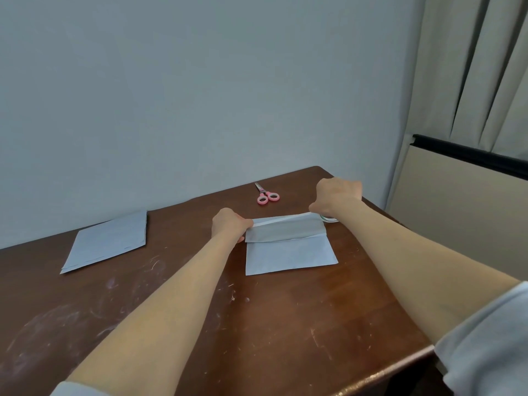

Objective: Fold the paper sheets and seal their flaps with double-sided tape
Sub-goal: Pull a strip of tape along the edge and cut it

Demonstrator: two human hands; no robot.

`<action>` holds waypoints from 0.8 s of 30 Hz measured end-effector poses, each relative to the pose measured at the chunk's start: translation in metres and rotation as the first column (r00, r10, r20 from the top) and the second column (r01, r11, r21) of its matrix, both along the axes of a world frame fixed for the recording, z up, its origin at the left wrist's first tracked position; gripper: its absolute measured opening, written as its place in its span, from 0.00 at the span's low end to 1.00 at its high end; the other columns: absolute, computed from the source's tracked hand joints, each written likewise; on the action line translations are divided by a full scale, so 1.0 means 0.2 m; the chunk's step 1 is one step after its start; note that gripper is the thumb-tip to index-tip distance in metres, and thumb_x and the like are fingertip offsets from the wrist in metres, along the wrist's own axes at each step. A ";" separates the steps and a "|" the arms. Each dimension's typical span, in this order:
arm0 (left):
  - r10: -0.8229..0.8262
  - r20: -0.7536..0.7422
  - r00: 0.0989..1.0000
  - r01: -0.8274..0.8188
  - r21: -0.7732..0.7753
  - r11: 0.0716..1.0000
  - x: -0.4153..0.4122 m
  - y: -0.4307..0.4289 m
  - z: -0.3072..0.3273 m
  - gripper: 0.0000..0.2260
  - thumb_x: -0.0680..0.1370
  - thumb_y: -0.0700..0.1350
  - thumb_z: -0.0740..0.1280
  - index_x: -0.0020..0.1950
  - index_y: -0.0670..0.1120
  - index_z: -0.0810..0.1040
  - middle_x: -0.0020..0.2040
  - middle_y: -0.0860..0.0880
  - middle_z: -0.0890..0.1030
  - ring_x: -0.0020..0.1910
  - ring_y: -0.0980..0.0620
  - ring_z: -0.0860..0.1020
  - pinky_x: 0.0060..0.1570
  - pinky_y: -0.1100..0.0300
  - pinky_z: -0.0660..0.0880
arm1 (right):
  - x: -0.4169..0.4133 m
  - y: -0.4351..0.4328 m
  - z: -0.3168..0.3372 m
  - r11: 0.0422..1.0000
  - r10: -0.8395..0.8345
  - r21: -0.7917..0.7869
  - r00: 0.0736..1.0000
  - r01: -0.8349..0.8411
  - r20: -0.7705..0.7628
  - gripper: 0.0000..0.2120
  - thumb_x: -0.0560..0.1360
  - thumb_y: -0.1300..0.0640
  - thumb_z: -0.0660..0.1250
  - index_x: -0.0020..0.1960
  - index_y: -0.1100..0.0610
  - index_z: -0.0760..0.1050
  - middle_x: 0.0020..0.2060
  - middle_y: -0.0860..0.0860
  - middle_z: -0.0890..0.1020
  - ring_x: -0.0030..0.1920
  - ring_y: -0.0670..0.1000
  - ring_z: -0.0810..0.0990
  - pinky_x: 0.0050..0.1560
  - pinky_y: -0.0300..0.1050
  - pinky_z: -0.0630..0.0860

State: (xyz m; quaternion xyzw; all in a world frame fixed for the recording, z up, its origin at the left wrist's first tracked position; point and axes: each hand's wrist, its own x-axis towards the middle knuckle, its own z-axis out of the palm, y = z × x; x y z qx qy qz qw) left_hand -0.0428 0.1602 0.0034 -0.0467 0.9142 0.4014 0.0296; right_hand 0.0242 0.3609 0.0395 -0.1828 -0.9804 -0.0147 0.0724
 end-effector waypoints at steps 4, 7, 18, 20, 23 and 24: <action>-0.004 0.007 1.000 0.004 0.001 1.000 -0.01 0.00 0.01 0.06 0.73 0.42 0.71 0.46 0.41 0.79 0.35 0.48 0.75 0.27 0.52 0.73 0.40 0.58 0.79 | 0.00 -0.01 0.01 1.000 0.004 0.001 1.000 -0.004 0.003 0.07 0.72 0.55 0.62 0.36 0.54 0.70 0.34 0.51 0.78 0.43 0.56 0.81 0.48 0.46 0.65; -0.017 0.023 1.000 0.017 -0.020 1.000 0.00 -0.01 0.02 0.08 0.73 0.42 0.71 0.49 0.40 0.79 0.36 0.48 0.75 0.26 0.51 0.73 0.34 0.61 0.76 | 0.00 -0.02 0.01 1.000 0.008 0.009 1.000 -0.008 0.014 0.08 0.72 0.54 0.62 0.35 0.54 0.70 0.33 0.50 0.77 0.43 0.56 0.81 0.49 0.47 0.65; -0.038 0.063 0.997 0.042 -0.068 0.997 -0.01 -0.01 -0.01 0.07 0.72 0.42 0.70 0.47 0.40 0.79 0.36 0.46 0.78 0.25 0.52 0.73 0.29 0.63 0.73 | 0.01 -0.04 0.01 1.000 0.016 0.023 0.999 -0.017 0.027 0.05 0.71 0.56 0.63 0.37 0.55 0.71 0.33 0.50 0.76 0.40 0.56 0.79 0.48 0.47 0.63; -0.041 0.072 0.997 0.048 -0.097 0.994 -0.01 -0.01 -0.02 0.06 0.72 0.42 0.70 0.44 0.40 0.77 0.33 0.46 0.76 0.24 0.52 0.73 0.26 0.64 0.70 | 0.01 -0.04 0.01 0.999 0.015 0.031 0.999 -0.016 0.028 0.07 0.71 0.56 0.63 0.35 0.54 0.70 0.32 0.50 0.76 0.39 0.55 0.78 0.49 0.48 0.63; -0.048 0.085 0.995 0.059 -0.132 0.989 -0.01 0.00 -0.02 0.07 0.73 0.43 0.70 0.39 0.42 0.74 0.32 0.47 0.75 0.23 0.53 0.72 0.25 0.64 0.69 | 0.01 -0.04 0.00 0.999 0.014 0.038 0.999 -0.015 0.029 0.08 0.71 0.55 0.63 0.34 0.54 0.70 0.32 0.50 0.76 0.37 0.55 0.77 0.50 0.49 0.64; -0.054 0.090 0.995 0.066 -0.141 0.988 -0.01 0.00 -0.03 0.08 0.73 0.43 0.70 0.37 0.43 0.72 0.31 0.47 0.74 0.23 0.53 0.72 0.25 0.65 0.69 | 0.01 -0.04 0.00 0.999 0.013 0.038 0.999 -0.014 0.031 0.07 0.71 0.56 0.63 0.34 0.54 0.70 0.32 0.50 0.76 0.38 0.55 0.78 0.49 0.49 0.63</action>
